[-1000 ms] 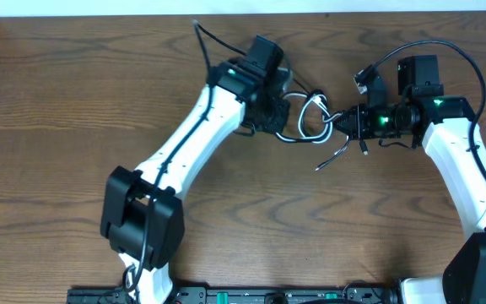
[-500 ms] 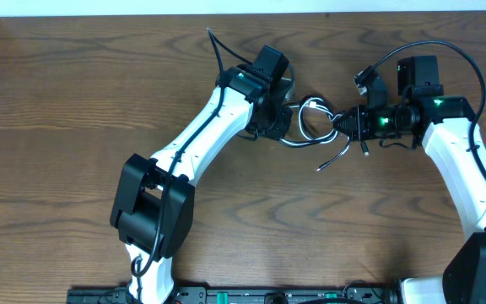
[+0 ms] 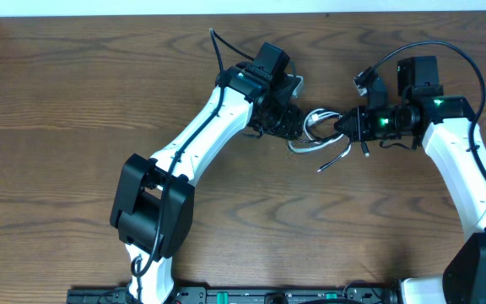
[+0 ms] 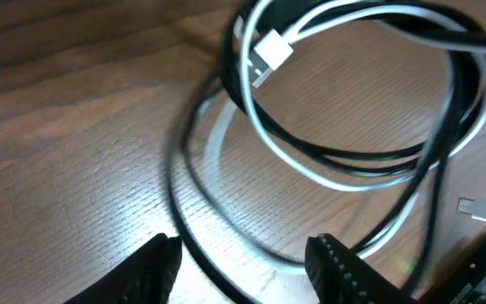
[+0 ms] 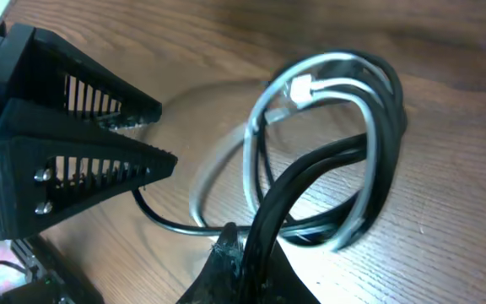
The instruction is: Untangle cables
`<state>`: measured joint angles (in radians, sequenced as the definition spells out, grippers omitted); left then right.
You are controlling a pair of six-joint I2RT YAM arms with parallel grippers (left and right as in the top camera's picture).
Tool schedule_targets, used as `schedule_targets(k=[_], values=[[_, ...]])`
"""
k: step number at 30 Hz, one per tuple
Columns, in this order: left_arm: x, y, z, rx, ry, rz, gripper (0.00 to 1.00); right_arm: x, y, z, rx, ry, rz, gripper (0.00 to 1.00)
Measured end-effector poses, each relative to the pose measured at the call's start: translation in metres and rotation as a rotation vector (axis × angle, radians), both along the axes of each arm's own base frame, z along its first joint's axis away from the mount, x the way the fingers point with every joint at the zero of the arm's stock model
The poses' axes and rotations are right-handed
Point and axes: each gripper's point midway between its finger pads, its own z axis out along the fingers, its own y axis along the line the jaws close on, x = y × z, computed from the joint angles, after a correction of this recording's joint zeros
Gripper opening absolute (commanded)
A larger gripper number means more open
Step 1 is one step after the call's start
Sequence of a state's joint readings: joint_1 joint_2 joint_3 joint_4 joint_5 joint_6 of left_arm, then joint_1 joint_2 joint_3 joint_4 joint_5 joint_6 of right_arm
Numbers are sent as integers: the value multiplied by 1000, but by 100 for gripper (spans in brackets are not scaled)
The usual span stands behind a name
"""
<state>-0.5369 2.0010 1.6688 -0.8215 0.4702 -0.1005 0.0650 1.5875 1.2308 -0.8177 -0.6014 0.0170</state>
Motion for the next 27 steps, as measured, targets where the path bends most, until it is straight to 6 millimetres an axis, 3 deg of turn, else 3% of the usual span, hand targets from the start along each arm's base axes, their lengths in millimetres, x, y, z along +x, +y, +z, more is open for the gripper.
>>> schedule_targets(k=[12, 16, 20, 25, 27], values=[[3, -2, 1, -13, 21, 62, 52, -2, -2, -2, -14, 10, -3, 1], [3, -14, 0, -81, 110, 145, 45, -2, -4, -3, -26, 11, -7, 1], [0, -41, -20, -200, 281, 180, 37, -2, -5, -4, -32, 11, -10, 1], [-14, -55, -54, -243, 508, 227, 36, -2, -6, -5, -38, 15, -12, 1], [-18, -57, -58, -253, 564, 241, 36, -3, -6, -6, -43, 20, -14, 1]])
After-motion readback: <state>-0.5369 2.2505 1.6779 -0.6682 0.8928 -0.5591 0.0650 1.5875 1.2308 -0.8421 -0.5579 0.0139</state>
